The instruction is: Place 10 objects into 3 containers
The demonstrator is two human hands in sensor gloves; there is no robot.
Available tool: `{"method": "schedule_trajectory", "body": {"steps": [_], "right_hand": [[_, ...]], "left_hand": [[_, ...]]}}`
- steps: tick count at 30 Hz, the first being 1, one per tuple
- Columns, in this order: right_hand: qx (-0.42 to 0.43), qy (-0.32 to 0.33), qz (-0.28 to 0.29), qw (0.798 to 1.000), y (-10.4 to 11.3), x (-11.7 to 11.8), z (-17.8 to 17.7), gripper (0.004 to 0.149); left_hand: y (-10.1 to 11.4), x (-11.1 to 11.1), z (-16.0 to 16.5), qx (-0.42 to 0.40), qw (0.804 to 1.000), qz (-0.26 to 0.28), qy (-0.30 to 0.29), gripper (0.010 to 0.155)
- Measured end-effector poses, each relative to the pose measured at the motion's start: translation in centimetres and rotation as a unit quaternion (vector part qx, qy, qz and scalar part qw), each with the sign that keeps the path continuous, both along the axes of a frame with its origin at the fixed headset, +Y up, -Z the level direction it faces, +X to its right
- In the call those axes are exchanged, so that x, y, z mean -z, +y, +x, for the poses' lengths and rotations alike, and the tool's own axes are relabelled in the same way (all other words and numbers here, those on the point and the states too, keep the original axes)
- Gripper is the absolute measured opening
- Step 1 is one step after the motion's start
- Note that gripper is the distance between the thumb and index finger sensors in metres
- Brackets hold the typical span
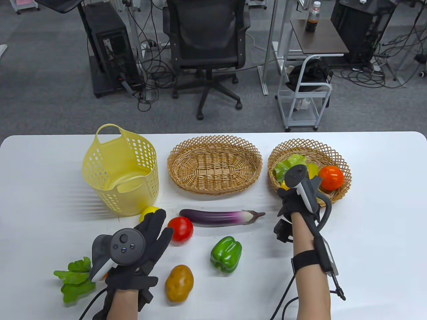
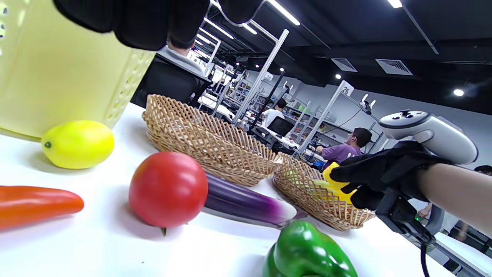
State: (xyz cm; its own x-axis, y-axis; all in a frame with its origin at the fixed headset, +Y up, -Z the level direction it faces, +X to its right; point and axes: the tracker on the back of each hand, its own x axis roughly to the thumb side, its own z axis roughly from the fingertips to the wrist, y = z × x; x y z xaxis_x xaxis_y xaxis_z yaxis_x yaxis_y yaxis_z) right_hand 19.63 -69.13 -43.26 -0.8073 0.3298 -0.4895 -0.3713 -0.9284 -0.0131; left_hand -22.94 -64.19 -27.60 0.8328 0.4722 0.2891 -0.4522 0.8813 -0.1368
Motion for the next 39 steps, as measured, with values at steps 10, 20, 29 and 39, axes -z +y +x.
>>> {"method": "schedule_trajectory", "body": {"steps": [10, 20, 29, 39], "right_hand": [[0.033, -0.051, 0.005, 0.998, -1.7, 1.0, 1.3, 0.077], [0.034, -0.04, -0.001, 0.999, -2.3, 1.0, 1.2, 0.08], [0.047, -0.016, 0.005, 0.999, -2.4, 0.8, 1.3, 0.079], [0.035, 0.149, 0.004, 0.988, -0.1, -1.7, -1.1, 0.084]], "left_hand": [[0.0, 0.1, -0.1, 0.005, 1.0, -0.002, 0.005, 0.071], [0.0, 0.2, -0.1, 0.006, 1.0, -0.004, 0.005, 0.072], [0.0, 0.2, -0.1, 0.003, 1.0, -0.002, 0.002, 0.071], [0.1, 0.0, -0.5, -0.008, 1.0, 0.001, -0.002, 0.072]]}}
